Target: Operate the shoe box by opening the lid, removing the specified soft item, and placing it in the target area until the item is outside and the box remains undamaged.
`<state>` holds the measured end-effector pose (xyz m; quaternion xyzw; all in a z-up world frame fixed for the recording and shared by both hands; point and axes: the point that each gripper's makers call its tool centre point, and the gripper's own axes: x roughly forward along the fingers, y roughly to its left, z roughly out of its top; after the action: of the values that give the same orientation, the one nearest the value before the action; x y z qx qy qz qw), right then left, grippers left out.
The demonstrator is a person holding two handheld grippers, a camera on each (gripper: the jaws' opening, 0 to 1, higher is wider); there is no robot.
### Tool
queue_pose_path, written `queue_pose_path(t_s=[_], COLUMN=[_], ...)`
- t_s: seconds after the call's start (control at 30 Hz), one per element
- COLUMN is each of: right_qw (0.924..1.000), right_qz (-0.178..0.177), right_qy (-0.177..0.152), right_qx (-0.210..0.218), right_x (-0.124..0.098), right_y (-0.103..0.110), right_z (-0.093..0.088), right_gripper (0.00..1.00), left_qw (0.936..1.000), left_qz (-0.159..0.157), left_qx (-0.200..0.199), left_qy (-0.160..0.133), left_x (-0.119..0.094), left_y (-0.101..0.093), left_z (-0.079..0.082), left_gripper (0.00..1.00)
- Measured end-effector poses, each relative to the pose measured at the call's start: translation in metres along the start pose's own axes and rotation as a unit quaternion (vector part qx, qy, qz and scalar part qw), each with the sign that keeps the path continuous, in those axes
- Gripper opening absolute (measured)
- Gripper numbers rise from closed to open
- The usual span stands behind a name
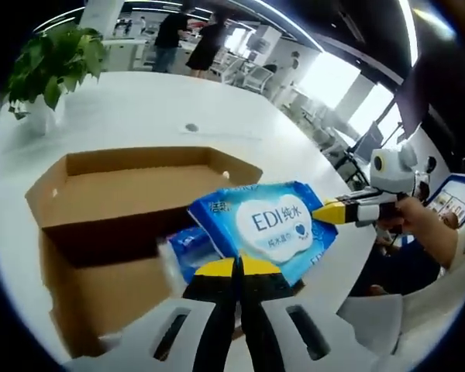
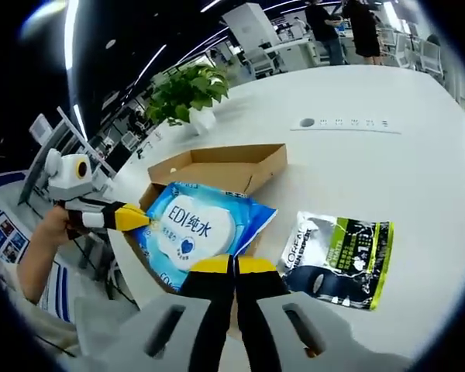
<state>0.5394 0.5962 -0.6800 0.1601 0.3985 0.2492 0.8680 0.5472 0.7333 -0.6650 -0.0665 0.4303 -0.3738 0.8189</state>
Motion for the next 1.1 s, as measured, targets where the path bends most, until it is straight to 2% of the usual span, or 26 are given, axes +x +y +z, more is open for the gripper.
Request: queue_pose_path(t_s=[0.7, 1.1], right_qw=[0.9988, 0.9966], right_qz=[-0.047, -0.081], right_qy=[-0.002, -0.001], right_qx=[0.010, 0.011], right_x=[-0.041, -0.057], right_y=[-0.056, -0.089], right_z=[-0.005, -0.010], right_gripper=[0.00, 0.00], left_qw=[0.9992, 0.9984], left_qz=[-0.016, -0.031], left_qx=[0.034, 0.047], left_qy=[-0.010, -0.001], left_x=[0.043, 0.072], left_y=[-0.053, -0.077], left_z=[0.019, 0.018], left_gripper=[0.00, 0.00])
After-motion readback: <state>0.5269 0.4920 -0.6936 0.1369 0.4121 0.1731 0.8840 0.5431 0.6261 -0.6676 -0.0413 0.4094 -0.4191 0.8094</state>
